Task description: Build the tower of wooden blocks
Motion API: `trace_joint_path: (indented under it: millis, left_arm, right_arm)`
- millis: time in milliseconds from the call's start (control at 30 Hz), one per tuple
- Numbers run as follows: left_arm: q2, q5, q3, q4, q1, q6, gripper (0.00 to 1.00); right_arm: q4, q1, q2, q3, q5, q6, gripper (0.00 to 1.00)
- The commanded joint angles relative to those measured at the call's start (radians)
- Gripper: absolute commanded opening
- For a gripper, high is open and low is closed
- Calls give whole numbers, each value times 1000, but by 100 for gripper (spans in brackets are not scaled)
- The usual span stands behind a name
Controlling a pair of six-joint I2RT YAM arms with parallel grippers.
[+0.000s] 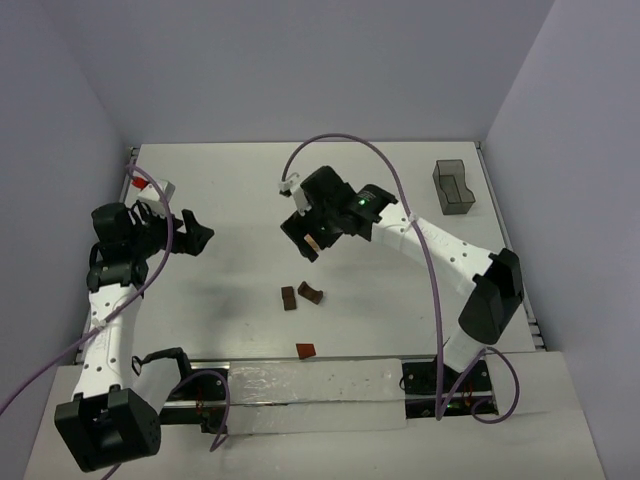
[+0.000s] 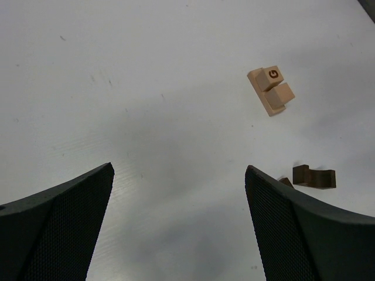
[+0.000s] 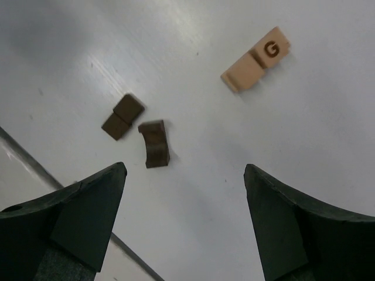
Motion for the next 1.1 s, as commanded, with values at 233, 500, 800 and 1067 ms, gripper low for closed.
trace_joint_path:
  millis: [233, 500, 800, 1067]
  left_arm:
    - [-47, 120, -24, 38, 6, 12, 97]
    - [-75, 113, -44, 30, 5, 21, 97]
    - [-74, 109, -48, 36, 6, 17, 97]
    - [-71, 110, -56, 47, 5, 11, 97]
  right_arm:
    - [-20, 108, 103, -113, -84, -117, 79]
    - [37, 139, 250, -93, -54, -108, 71]
    - [56, 140, 367, -55, -38, -99, 70]
    - [78, 135, 415, -55, -41, -116, 68]
